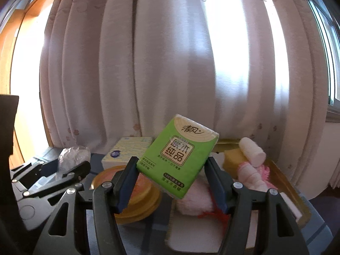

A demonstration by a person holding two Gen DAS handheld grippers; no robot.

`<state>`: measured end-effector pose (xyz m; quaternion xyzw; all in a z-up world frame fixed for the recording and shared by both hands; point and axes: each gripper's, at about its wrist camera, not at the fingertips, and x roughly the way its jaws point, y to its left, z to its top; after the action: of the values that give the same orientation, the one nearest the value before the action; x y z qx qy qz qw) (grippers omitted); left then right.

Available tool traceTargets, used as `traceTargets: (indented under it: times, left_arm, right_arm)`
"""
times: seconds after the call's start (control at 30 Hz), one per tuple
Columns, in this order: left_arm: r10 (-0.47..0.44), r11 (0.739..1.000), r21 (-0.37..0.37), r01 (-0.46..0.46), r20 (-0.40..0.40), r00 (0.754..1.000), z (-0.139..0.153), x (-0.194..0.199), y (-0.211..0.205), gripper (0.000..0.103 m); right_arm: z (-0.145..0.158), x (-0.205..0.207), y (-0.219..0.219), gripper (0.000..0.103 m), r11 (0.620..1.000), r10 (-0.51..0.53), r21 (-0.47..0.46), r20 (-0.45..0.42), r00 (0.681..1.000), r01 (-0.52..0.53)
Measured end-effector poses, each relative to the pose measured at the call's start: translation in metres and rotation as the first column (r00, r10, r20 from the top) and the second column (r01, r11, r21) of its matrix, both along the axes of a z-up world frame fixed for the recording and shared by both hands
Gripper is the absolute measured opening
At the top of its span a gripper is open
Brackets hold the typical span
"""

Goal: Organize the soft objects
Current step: 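Carry the plastic bag and green tissue pack with both tools over the gold tray, then open both grippers to drop the plastic bag and tissue pack into the tray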

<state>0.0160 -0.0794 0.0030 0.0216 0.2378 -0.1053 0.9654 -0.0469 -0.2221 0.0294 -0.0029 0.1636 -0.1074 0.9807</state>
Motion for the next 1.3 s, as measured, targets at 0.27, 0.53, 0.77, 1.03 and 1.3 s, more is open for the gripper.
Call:
traceTargets:
  times: [0.27,0.53,0.77,1.03,1.3]
  left_arm:
    - [-0.049,0.998,-0.035,0.050,0.026,0.998,0.013,-0.009,-0.020,0.042]
    - [-0.129,0.991,-0.031,0.130,0.049,0.990,0.025,-0.014,-0.054,0.042]
    - [-0.186,0.981,-0.048,0.189,0.059,0.981,0.041,-0.012,-0.085,0.042]
    - [-0.242,0.969,-0.047,0.244,0.045,0.969,0.047,-0.010,-0.125,0.042]
    - [-0.263,0.964,-0.033,0.263,0.007,0.965,0.042,0.003,-0.153,0.042]
  right_arm:
    - [0.003,-0.016,-0.032,0.066,0.998,-0.057,-0.026,-0.001,0.998,0.057]
    - [0.022,-0.021,-0.077,0.065,0.987,-0.144,-0.072,0.010,0.990,0.144]
    - [0.045,-0.002,-0.102,0.065,0.978,-0.149,-0.147,-0.008,0.989,0.146]
    - [0.052,0.036,-0.131,0.065,0.980,-0.153,-0.140,-0.077,0.985,0.142]
    - [0.049,0.080,-0.160,0.065,0.982,-0.158,-0.133,-0.189,0.969,0.134]
